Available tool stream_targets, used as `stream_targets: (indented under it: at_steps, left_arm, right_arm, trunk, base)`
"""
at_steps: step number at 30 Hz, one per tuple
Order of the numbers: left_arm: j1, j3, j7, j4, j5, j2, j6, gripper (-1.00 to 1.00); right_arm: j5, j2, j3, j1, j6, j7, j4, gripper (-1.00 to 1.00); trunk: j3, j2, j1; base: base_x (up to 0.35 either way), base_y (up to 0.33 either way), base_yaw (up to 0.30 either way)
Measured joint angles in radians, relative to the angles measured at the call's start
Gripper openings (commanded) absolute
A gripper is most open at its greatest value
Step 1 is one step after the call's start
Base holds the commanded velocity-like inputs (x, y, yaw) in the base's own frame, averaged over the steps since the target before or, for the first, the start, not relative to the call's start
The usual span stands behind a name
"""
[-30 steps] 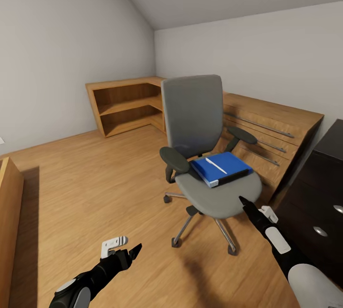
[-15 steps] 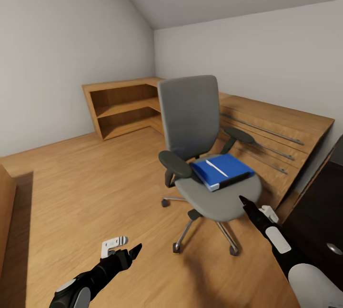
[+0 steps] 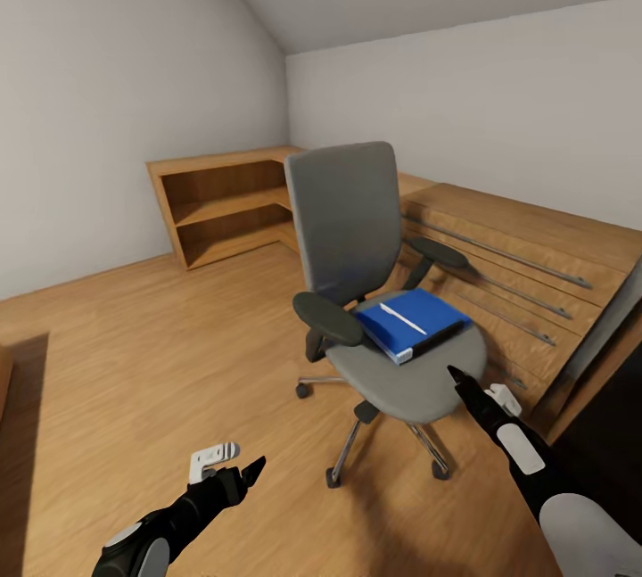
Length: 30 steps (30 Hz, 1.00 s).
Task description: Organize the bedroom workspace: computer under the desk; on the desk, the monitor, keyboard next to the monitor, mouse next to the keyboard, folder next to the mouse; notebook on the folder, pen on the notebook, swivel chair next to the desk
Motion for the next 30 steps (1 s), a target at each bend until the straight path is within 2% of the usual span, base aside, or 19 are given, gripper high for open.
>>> stream_targets:
  at_steps: [15, 30]
  left_arm:
    - [0.000, 0.000, 0.000, 0.000, 0.000, 0.000, 0.000, 1.00]
    - [0.000, 0.000, 0.000, 0.000, 0.000, -0.001, 0.000, 1.00]
  right_arm:
    - [0.004, 0.000, 0.003, 0.001, -0.001, -0.002, 0.051, 1.00]
    - [0.004, 0.000, 0.003, 0.001, -0.001, -0.002, 0.050, 1.00]
  trunk:
    - [0.000, 0.000, 0.001]
    - [0.000, 0.000, 0.000]
  base:
    - [-0.260, 0.000, 0.000]
    - [-0.054, 0.000, 0.000]
